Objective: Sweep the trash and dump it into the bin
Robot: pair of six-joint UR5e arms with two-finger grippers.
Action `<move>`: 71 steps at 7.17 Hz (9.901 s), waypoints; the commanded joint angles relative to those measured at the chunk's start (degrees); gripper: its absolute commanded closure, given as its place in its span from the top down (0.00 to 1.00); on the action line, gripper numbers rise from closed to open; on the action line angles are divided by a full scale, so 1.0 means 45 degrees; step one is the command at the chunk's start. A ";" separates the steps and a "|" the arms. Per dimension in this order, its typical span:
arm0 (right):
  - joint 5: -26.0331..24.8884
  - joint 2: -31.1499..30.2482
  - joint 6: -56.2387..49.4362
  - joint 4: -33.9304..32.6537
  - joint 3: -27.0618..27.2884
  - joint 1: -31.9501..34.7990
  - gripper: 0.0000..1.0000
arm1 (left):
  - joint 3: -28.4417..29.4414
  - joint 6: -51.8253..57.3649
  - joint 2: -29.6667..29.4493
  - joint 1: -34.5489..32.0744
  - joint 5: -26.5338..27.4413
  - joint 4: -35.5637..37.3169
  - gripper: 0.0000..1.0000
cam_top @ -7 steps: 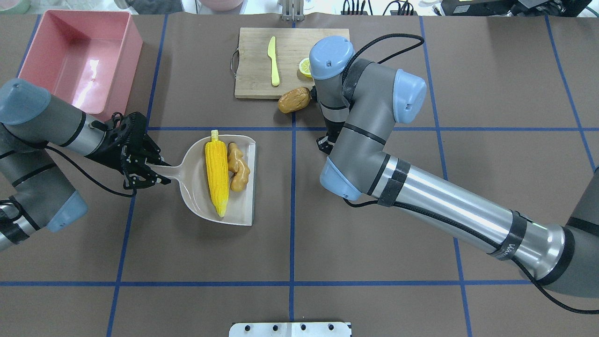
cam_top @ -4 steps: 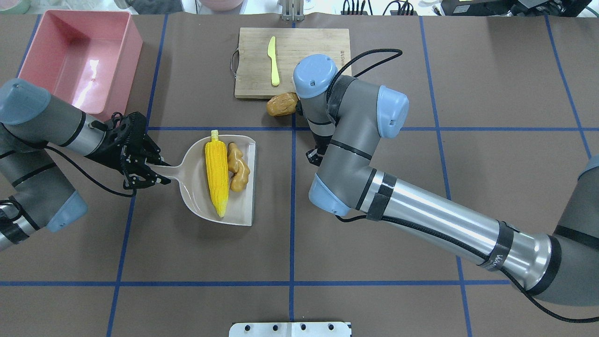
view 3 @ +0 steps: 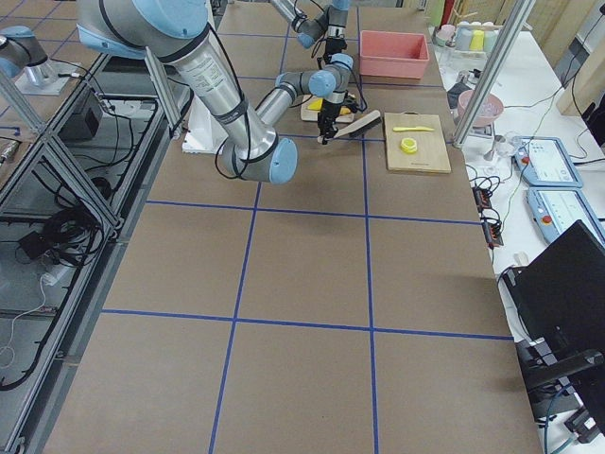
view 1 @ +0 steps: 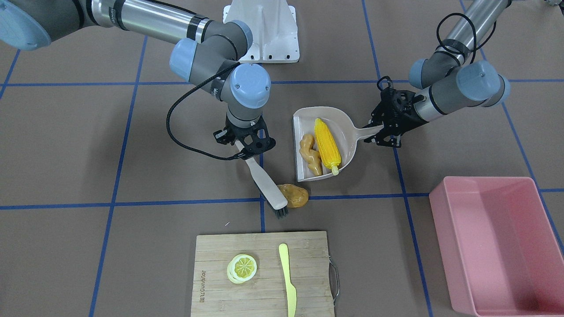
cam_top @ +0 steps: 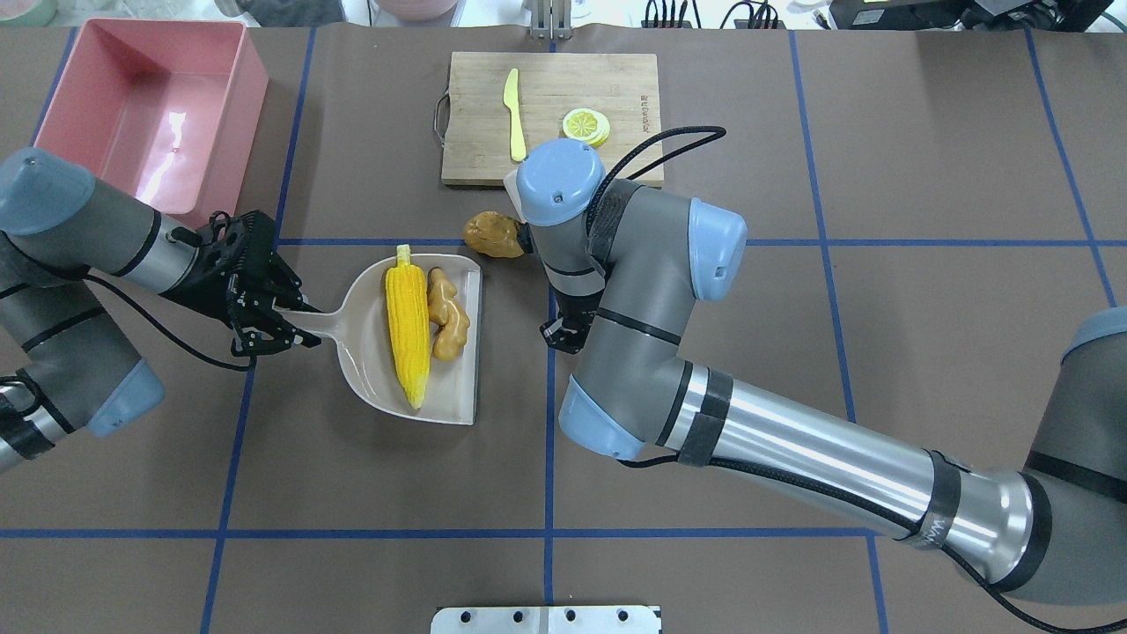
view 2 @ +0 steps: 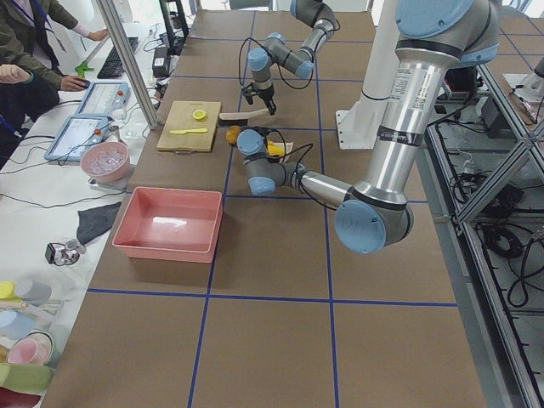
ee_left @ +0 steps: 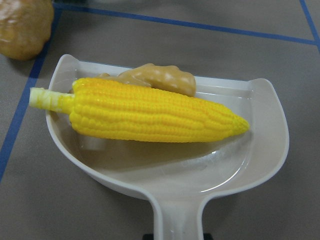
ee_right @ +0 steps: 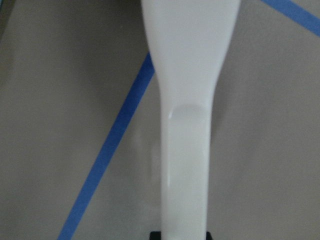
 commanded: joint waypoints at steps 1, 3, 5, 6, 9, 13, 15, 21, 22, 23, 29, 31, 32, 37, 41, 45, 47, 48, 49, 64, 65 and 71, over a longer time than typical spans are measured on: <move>0.0408 -0.0475 0.0041 -0.0585 0.1293 -0.0311 0.00 | 0.0013 0.0000 0.0000 -0.0019 0.0000 0.0000 0.00; 0.0025 -0.0534 -0.1026 -0.1934 0.1806 0.0154 0.00 | 0.0013 0.0000 -0.0020 -0.0019 0.0000 0.0000 0.00; -0.0292 0.0339 -0.2689 -0.1819 -0.0060 0.0857 0.00 | -0.0006 0.0000 -0.0020 -0.0019 0.0000 0.0000 0.00; -0.0330 0.0731 -0.3177 -0.1548 -0.0882 0.0977 0.00 | -0.0006 0.0000 -0.0020 -0.0019 -0.0019 0.0000 0.00; -0.0699 0.1766 -0.4035 -0.0492 -0.2818 0.1269 0.00 | -0.0006 0.0000 -0.0020 -0.0058 -0.0019 0.0000 0.00; -0.1151 0.2551 -0.5232 0.0076 -0.4074 0.1681 0.00 | -0.0026 0.0000 0.0000 -0.0059 -0.0020 -0.0019 0.00; -0.1170 0.2823 -0.5213 0.0076 -0.4094 0.1642 0.00 | -0.0026 0.0000 0.0019 -0.0059 -0.0020 -0.0019 0.00; -0.2128 0.3060 -0.5990 0.0428 -0.5029 0.0763 0.00 | -0.0026 0.0000 0.0019 -0.0039 -0.0020 -0.0019 0.00; -0.2128 0.2943 -0.6226 0.0428 -0.5012 0.0628 0.00 | -0.0026 0.0000 0.0019 -0.0039 -0.0020 -0.0019 0.00; -0.2108 0.2884 -0.6441 0.0428 -0.4992 0.0472 0.00 | -0.0026 0.0000 0.0019 -0.0058 -0.0020 -0.0019 0.00; -0.1776 0.1328 -0.8689 -0.1835 -0.2210 0.0275 0.00 | -0.0064 0.0000 0.0019 -0.0039 -0.0020 -0.0019 0.00; -0.1174 0.1107 -0.8513 -0.3062 -0.0586 0.0119 0.00 | -0.0065 0.0000 0.0019 -0.0039 -0.0020 -0.0019 0.00; -0.0977 0.0932 -0.8494 -0.3610 0.0060 0.0002 0.00 | -0.0065 0.0000 0.0019 -0.0039 -0.0020 -0.0019 0.00; 0.4464 -0.0867 -0.2810 -0.3928 0.0734 0.1251 0.00 | -0.0064 -0.0020 0.0039 -0.0039 -0.0020 -0.0019 0.00; 0.6036 -0.0069 0.0332 -0.3657 -0.0747 0.0354 0.00 | -0.0045 -0.0020 0.0019 -0.0039 -0.0020 -0.0019 0.00; 0.6583 0.1100 0.2225 -0.2327 -0.1822 -0.0253 0.00 | -0.0045 -0.0039 0.0000 -0.0039 -0.0020 0.0000 0.00; 0.6641 0.1808 0.3062 -0.1242 -0.2917 -0.0545 0.00 | -0.0065 -0.0020 0.0019 -0.0039 -0.0020 0.0000 0.00; 0.6816 0.2041 0.3687 -0.0324 -0.3444 -0.0681 0.00 | -0.0065 -0.0058 0.0000 -0.0039 -0.0020 0.0000 0.00; 0.6818 0.2546 0.3829 -0.0140 -0.4010 -0.0818 0.00 | -0.0065 -0.0252 -0.0019 -0.0039 -0.0020 -0.0019 0.00; 0.6310 -0.2072 0.3678 -0.5139 0.3171 0.1166 0.00 | -0.0084 -0.0273 -0.0039 -0.0039 -0.0020 -0.0019 0.00; 0.6020 -0.3199 0.3287 -0.5139 0.4100 0.1521 0.00 | -0.0084 -0.0273 -0.0039 -0.0039 -0.0020 -0.0019 0.00; 0.5822 -0.9765 -0.4338 -0.5178 0.6513 0.5370 0.00 | -0.0162 -0.0856 -0.0059 -0.0156 -0.0526 -0.0464 0.00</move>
